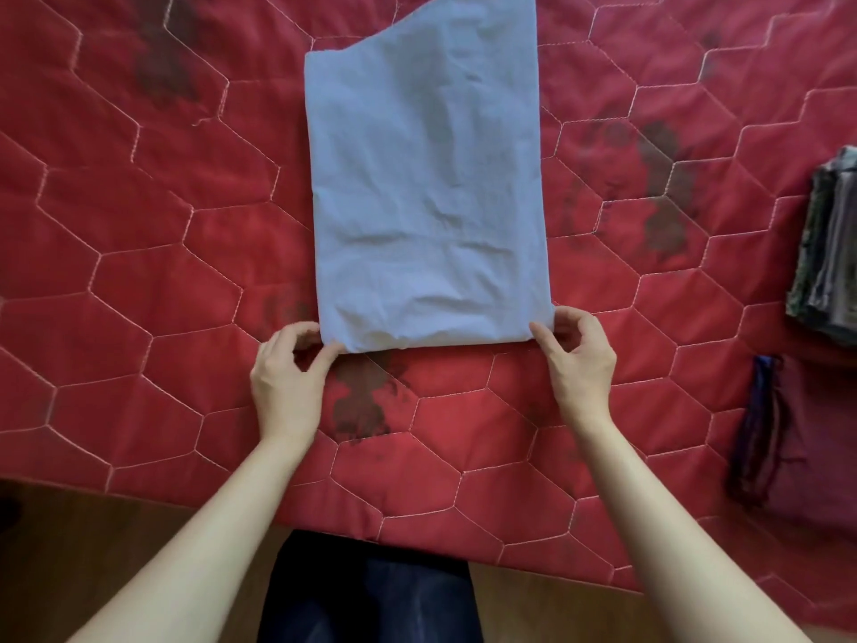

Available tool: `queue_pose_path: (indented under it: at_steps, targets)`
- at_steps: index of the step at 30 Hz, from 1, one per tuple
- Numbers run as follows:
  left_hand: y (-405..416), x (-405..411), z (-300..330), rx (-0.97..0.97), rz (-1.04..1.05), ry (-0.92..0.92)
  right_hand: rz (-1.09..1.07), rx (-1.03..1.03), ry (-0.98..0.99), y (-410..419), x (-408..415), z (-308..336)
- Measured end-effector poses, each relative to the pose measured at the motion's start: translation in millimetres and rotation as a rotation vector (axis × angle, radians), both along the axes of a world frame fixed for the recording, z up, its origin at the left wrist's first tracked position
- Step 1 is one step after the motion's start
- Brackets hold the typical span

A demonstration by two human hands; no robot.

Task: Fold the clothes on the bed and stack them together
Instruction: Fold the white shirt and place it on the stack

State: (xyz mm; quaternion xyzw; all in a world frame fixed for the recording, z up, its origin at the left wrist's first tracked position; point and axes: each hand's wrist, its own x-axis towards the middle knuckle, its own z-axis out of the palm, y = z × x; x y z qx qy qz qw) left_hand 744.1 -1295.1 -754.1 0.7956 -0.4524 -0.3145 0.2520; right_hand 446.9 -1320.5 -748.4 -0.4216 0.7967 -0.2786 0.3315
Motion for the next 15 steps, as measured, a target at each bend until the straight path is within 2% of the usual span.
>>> queue_pose_path:
  at_steps: [2, 5, 8, 15]
  targets:
    - [2, 6, 4, 0.015, 0.063, 0.151, -0.057, 0.027, -0.060, 0, -2, 1]
    - [-1, 10, 4, 0.088, 0.018, 0.241, -0.070, 0.062, -0.065, 0, -7, 1]
    - [-8, 11, 3, 0.135, 0.064, 0.269, -0.107, 0.096, -0.080, 3, -13, 1]
    - [-9, 12, 3, 0.163, 0.023, 0.177, -0.108, 0.123, -0.112, 6, -15, 4]
